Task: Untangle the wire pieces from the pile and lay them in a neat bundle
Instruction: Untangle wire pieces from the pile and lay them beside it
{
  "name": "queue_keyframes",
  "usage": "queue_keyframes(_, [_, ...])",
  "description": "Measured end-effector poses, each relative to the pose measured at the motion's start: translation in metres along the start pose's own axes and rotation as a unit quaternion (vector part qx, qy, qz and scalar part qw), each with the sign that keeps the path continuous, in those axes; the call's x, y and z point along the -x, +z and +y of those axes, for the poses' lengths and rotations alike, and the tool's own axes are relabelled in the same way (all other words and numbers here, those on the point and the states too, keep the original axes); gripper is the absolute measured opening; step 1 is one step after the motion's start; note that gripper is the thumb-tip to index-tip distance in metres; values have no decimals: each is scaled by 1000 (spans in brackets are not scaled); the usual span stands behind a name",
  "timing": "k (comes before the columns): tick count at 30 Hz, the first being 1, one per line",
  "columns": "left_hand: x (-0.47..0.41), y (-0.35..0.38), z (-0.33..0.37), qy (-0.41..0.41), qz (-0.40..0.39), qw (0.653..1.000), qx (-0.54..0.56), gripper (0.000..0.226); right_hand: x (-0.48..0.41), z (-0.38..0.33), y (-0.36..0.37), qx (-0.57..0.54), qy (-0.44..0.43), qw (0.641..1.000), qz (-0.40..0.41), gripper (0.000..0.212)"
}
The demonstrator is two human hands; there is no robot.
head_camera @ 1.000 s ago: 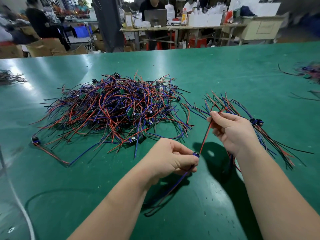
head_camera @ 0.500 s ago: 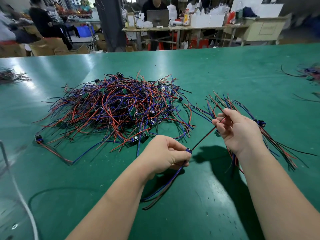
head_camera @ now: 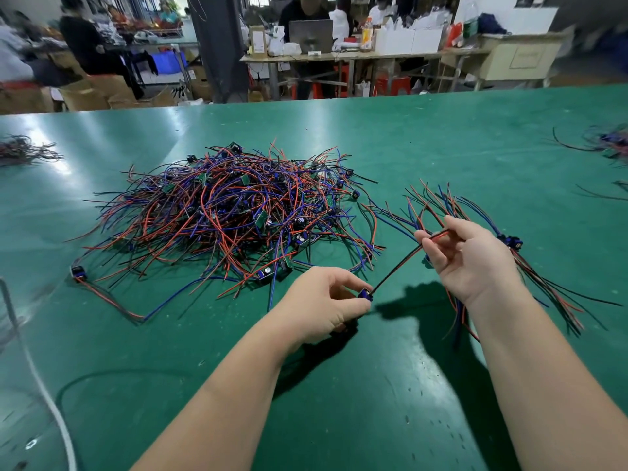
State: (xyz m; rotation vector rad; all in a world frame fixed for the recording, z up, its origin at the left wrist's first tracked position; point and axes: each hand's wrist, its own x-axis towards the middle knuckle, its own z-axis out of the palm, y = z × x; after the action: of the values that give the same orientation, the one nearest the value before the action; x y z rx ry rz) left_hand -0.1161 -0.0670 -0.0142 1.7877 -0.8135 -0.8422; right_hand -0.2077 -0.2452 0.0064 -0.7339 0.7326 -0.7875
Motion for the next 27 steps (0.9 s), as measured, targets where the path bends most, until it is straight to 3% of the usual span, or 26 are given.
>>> queue_keyframes(4, [0,1,0,20,2,1000,-7,11,-2,-2,-3,-5,3,1000,-18,25])
queue_keyframes(7, [0,0,0,38,23,999,-12,10,0,-2,0,-3,-26,995,-93,29])
queue_keyframes(10, [2,-3,6,35,10,993,114,8,-1,1,3,-3,11,991,-136,33])
queue_keyframes(13, [3,-5,14,20,-10,955,294,16,4,11,4,148,15,977,-151,6])
queue_keyframes(16, [2,-6,18,-6,-14,914,405,18,15,23,7,247,12,930,-270,25])
queue_keyframes(18, [2,-5,18,-8,3,904,426,9,24,29,13,216,15,925,-313,24])
queue_keyframes(22, [1,-2,16,-15,57,916,398,18,28,33,21,153,-15,949,-276,11])
queue_keyframes(27, [-2,4,13,-18,83,918,388,12,32,34,21,153,-21,939,-306,22])
